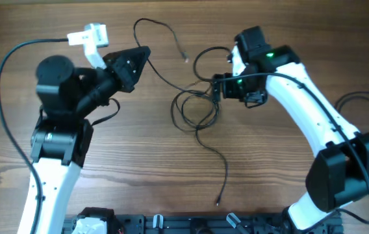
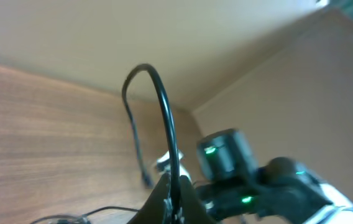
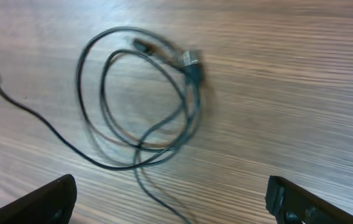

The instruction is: Untangle cables

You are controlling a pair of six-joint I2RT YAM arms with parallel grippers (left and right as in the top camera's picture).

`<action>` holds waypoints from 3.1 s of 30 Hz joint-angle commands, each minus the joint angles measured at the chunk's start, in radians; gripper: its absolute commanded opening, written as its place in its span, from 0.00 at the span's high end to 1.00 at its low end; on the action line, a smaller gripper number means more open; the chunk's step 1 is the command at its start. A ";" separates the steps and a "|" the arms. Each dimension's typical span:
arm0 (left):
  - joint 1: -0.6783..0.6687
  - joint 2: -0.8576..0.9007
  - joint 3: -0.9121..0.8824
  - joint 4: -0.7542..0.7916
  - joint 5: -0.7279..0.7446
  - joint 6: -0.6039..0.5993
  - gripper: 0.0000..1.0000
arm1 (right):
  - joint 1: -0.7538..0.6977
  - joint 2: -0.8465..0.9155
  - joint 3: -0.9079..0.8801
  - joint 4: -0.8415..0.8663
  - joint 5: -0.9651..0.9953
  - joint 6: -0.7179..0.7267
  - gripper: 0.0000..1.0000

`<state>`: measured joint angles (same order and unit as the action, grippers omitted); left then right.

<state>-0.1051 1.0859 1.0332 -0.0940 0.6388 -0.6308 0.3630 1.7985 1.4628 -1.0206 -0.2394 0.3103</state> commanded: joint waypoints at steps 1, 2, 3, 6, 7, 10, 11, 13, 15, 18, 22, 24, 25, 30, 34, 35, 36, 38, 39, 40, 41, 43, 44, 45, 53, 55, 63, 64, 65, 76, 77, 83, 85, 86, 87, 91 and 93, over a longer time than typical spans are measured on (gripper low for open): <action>0.053 -0.061 -0.002 0.045 -0.013 -0.040 0.96 | 0.055 0.064 -0.004 0.019 -0.028 0.009 0.00; 0.072 -0.070 -0.002 0.044 -0.031 -0.040 0.96 | 0.064 0.077 -0.004 0.024 -0.025 0.016 0.00; 0.096 -0.078 -0.002 0.042 -0.040 -0.039 0.96 | 0.073 0.084 -0.004 0.030 -0.019 0.036 0.00; 0.205 -0.097 -0.002 0.015 -0.042 -0.039 0.96 | 0.091 0.118 -0.004 0.057 -0.006 0.067 0.00; 0.266 -0.100 -0.002 -0.009 -0.042 -0.039 0.96 | 0.096 0.129 -0.004 0.063 -0.006 0.070 0.00; 0.410 -0.093 -0.002 -0.081 -0.050 -0.036 0.96 | 0.108 0.143 -0.004 0.063 -0.011 0.087 0.00; 0.510 -0.079 -0.002 -0.135 -0.053 -0.035 0.96 | 0.114 0.143 -0.004 0.063 -0.010 0.116 0.00; 0.581 -0.060 -0.002 -0.179 -0.065 -0.035 0.96 | 0.119 0.143 -0.004 0.064 -0.010 0.139 0.00; 0.627 -0.037 -0.002 -0.227 -0.123 -0.028 0.96 | 0.125 0.143 -0.004 0.064 -0.009 0.142 0.00; 0.652 0.023 -0.002 -0.329 -0.234 -0.028 0.96 | 0.137 0.143 -0.004 0.070 -0.010 0.142 0.00; 0.631 0.131 -0.002 -0.469 -0.236 -0.027 0.96 | 0.169 0.143 -0.004 0.071 -0.039 0.142 0.00; 0.601 0.196 -0.002 -0.541 -0.236 -0.018 0.96 | 0.193 0.143 -0.004 0.075 -0.047 0.175 0.01; 0.583 0.228 -0.002 -0.566 -0.236 -0.002 0.96 | 0.202 0.143 -0.004 0.080 -0.047 0.200 0.01; 0.484 0.367 -0.002 -0.623 -0.237 0.056 0.96 | 0.249 0.143 -0.004 0.161 -0.036 0.317 0.01; 0.418 0.451 -0.002 -0.645 -0.265 0.077 0.96 | 0.264 0.143 -0.006 0.172 0.060 0.372 0.08; 0.402 0.467 -0.002 -0.652 -0.289 0.077 0.96 | 0.264 0.143 -0.006 0.167 0.071 0.394 0.10; 0.386 0.479 -0.002 -0.660 -0.322 0.077 0.96 | 0.264 0.143 -0.009 0.169 0.070 0.408 0.12; 0.354 0.496 -0.002 -0.674 -0.391 0.077 0.96 | 0.268 0.143 -0.024 0.171 0.071 0.457 0.18; 0.344 0.501 -0.002 -0.678 -0.416 0.077 0.96 | 0.273 0.143 -0.038 0.175 0.070 0.487 0.20; 0.326 0.508 -0.002 -0.683 -0.455 0.077 0.96 | 0.284 0.143 -0.064 0.183 0.068 0.509 0.23; 0.320 0.509 -0.002 -0.682 -0.459 0.077 0.96 | 0.290 0.143 -0.077 0.188 0.062 0.509 0.24; 0.311 0.509 -0.002 -0.682 -0.458 0.077 0.94 | 0.306 0.143 -0.098 0.203 0.058 0.516 0.25; 0.303 0.509 -0.002 -0.682 -0.458 0.077 0.89 | 0.321 0.143 -0.114 0.220 0.054 0.531 0.26; 0.297 0.509 -0.002 -0.683 -0.457 0.077 0.89 | 0.330 0.143 -0.119 0.238 0.041 0.531 0.26; 0.207 0.509 -0.002 -0.726 -0.393 0.077 0.90 | 0.357 0.143 -0.122 0.311 0.002 0.538 0.28; 0.193 0.509 -0.002 -0.726 -0.393 0.077 0.84 | 0.357 0.143 -0.122 0.330 -0.011 0.538 0.30; 0.300 0.490 -0.002 -0.749 -0.397 0.108 0.82 | 0.367 0.143 -0.122 0.373 -0.058 0.262 0.28; 0.328 0.484 -0.002 -0.756 -0.396 0.108 0.81 | 0.370 0.143 -0.122 0.376 -0.059 0.140 0.28; 0.365 0.477 -0.002 -0.765 -0.396 0.108 0.80 | 0.373 0.143 -0.122 0.363 -0.048 -0.061 0.28; 0.524 0.464 -0.002 -0.832 -0.461 0.107 0.11 | 0.409 0.143 -0.108 0.349 0.104 -0.684 0.05; 0.524 0.464 -0.002 -0.835 -0.472 0.107 0.11 | 0.418 0.143 -0.091 0.319 0.101 -0.706 0.03; 0.524 0.464 -0.002 -0.845 -0.481 0.107 0.09 | 0.426 0.143 0.124 0.171 0.101 -0.727 0.00; 0.524 0.464 -0.002 -0.846 -0.481 0.107 0.09 | 0.426 0.143 0.175 0.168 0.101 -0.730 0.00; 0.524 0.464 -0.002 -0.846 -0.481 0.107 0.09 | 0.427 0.143 0.188 0.171 0.101 -0.737 0.01; 0.524 0.464 -0.002 -0.846 -0.481 0.107 0.09 | 0.431 0.143 0.188 0.172 0.101 -0.760 0.00; 0.524 0.464 -0.002 -0.846 -0.481 0.107 0.09 | 0.450 0.181 0.185 0.174 0.055 -0.805 0.01; 0.524 0.464 -0.002 -0.847 -0.480 0.107 0.09 | 0.462 0.210 0.185 0.189 0.058 -0.808 0.01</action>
<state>0.4145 1.5715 1.0313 -0.9394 0.1753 -0.5285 0.8028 1.9453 1.6390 -0.8452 -0.1562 -0.4591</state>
